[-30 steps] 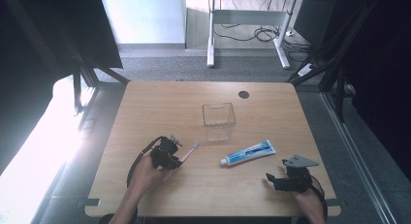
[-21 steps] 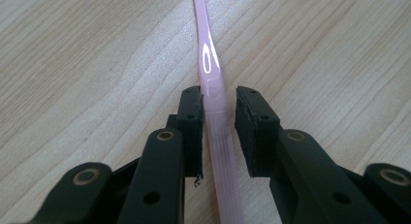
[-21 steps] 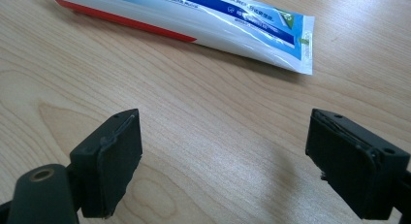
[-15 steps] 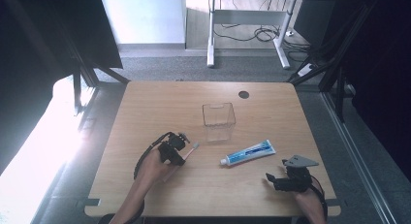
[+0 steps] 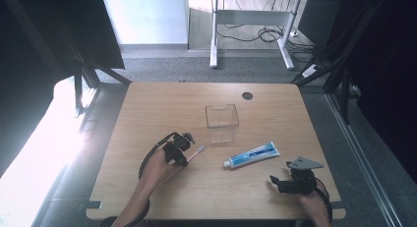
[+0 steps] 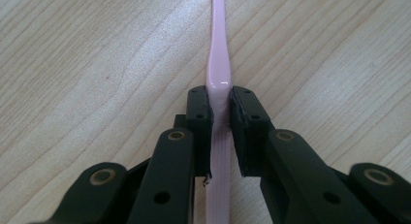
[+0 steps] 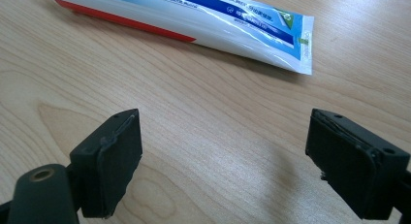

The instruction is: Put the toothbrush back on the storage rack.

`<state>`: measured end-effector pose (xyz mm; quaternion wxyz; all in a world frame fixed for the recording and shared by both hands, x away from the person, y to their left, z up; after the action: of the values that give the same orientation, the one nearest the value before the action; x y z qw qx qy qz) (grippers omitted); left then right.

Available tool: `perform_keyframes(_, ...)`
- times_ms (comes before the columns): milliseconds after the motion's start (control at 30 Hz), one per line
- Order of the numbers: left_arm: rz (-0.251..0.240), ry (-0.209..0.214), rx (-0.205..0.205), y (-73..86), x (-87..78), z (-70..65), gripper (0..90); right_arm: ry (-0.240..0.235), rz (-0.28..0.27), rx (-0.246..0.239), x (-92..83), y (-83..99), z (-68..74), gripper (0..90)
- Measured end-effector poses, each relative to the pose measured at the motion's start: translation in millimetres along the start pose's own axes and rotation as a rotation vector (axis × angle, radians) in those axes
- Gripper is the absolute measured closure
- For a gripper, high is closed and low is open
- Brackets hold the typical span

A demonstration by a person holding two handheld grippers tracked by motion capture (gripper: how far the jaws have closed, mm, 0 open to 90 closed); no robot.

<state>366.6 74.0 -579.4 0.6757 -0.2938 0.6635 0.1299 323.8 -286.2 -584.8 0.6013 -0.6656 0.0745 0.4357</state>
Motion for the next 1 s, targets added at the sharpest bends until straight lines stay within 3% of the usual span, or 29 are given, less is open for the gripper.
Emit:
perform_keyframes(733,-0.136,0.014,0.009,-1.1,-30.7,3.2,78.9,0.001,-0.001,0.006,-0.4,0.1,-0.7,13.3)
perform_keyframes(1000,-0.190,0.014,0.004,-3.5,-45.3,6.8,78.8,-0.023,0.005,0.025,0.9,1.2,0.6,9.7)
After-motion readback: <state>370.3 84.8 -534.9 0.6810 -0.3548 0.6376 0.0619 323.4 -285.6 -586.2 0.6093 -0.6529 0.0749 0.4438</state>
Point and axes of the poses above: each handheld gripper's, and its own axes: x roughly forward along the jaws, y roughly out of its underside, z roughly to its left, the point moved 8 cm from there along x, roughly forward along the jaws, and after that the axes turned 11 degrees about x, right-handed, at the moved point
